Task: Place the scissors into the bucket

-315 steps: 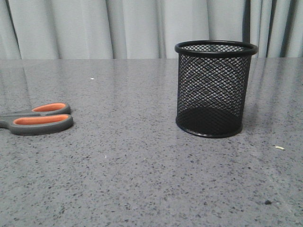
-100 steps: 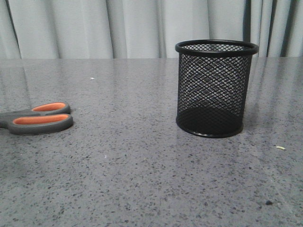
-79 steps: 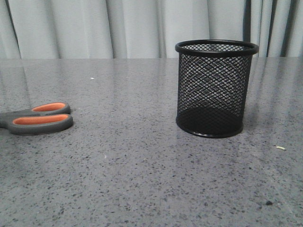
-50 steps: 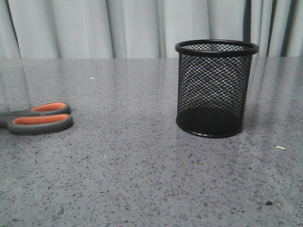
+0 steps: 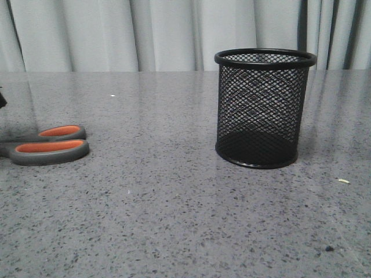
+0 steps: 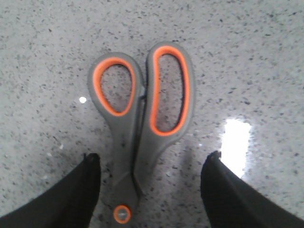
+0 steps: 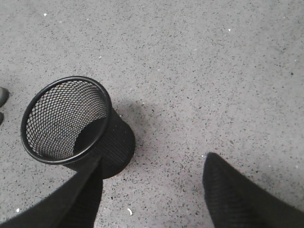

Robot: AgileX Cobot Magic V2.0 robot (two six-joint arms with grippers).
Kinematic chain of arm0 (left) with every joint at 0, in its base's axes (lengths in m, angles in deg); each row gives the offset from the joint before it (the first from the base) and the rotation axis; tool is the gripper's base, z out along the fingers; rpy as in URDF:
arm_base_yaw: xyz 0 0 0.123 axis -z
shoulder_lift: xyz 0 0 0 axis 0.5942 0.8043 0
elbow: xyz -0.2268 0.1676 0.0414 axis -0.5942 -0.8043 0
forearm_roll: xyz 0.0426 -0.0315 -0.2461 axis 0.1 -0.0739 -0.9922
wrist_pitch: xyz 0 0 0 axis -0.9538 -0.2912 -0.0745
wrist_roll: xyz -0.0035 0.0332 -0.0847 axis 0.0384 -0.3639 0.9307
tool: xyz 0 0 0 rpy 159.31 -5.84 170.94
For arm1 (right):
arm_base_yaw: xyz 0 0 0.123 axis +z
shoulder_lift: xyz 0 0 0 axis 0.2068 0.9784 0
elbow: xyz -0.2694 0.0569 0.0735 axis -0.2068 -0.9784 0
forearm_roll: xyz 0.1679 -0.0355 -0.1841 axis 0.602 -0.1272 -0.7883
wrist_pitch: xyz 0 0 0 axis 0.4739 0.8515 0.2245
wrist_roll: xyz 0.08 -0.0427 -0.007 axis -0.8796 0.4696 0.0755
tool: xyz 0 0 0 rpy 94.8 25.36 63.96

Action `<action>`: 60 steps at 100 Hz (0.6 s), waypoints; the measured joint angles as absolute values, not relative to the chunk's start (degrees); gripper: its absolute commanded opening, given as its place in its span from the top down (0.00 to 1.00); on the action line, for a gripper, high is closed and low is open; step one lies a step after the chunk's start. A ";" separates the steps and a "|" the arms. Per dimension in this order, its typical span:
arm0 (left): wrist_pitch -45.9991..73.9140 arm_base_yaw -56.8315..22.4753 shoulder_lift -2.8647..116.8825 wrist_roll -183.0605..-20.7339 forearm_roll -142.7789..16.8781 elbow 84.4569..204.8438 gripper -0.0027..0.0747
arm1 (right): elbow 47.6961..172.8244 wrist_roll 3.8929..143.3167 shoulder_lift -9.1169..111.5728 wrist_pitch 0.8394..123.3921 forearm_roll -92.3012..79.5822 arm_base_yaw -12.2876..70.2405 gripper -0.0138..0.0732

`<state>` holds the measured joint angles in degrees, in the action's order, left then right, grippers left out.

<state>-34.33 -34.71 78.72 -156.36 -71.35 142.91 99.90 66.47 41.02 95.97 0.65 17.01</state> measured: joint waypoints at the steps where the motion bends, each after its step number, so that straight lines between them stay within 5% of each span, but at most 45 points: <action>1: -34.33 -34.42 78.87 -156.58 -71.37 143.18 0.43 | 99.90 66.47 41.02 95.97 0.65 17.01 0.37; 60: -35.81 -29.39 89.04 -157.79 -61.73 150.08 0.43 | 99.90 66.54 41.02 95.97 0.65 17.01 0.37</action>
